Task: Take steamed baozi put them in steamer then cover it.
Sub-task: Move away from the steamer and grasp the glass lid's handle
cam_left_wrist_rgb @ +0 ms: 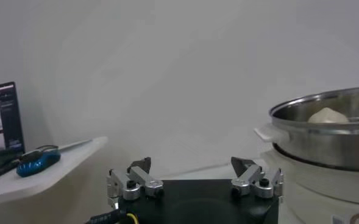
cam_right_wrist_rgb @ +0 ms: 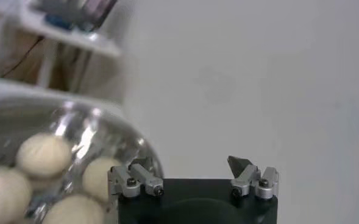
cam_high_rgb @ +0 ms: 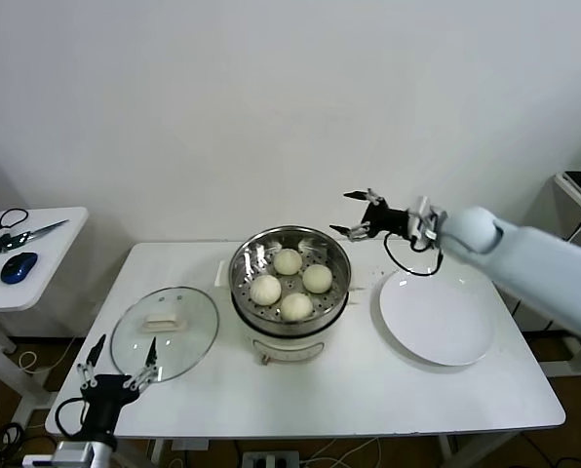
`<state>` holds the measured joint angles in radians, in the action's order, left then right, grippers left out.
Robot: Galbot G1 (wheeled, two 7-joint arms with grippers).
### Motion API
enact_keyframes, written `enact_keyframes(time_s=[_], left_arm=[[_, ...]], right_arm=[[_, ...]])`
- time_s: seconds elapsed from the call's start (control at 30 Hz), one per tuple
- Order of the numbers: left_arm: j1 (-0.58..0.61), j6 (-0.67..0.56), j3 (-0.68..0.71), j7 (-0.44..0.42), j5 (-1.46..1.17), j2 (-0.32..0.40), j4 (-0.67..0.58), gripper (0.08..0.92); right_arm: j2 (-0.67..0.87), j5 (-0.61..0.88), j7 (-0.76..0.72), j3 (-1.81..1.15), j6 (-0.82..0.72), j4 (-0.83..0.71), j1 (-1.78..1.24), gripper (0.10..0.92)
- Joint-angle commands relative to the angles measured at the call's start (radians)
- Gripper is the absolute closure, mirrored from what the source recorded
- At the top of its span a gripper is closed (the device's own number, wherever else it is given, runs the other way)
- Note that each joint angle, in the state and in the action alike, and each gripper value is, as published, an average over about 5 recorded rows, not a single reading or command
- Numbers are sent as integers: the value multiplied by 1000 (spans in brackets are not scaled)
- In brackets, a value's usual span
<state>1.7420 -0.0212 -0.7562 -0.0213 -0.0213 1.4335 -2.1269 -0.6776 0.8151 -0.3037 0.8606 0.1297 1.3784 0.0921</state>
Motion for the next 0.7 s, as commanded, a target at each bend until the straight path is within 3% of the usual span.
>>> enact_keyframes(time_s=[0.03,0.47,0.7], left_arm=[[0,24,-9,11,172,-4,-23,177],[-14,116,-16,-36,1160,-91,-49,177],[-80,135,73,-34,1404,-133,69,177]], right_arm=[[21,-135,223,-971,71,207,-852,203],[-217,-223,183,-1438,26,312,-1338,203],[-287,-281,164,-1467,15,314,-1404,203]])
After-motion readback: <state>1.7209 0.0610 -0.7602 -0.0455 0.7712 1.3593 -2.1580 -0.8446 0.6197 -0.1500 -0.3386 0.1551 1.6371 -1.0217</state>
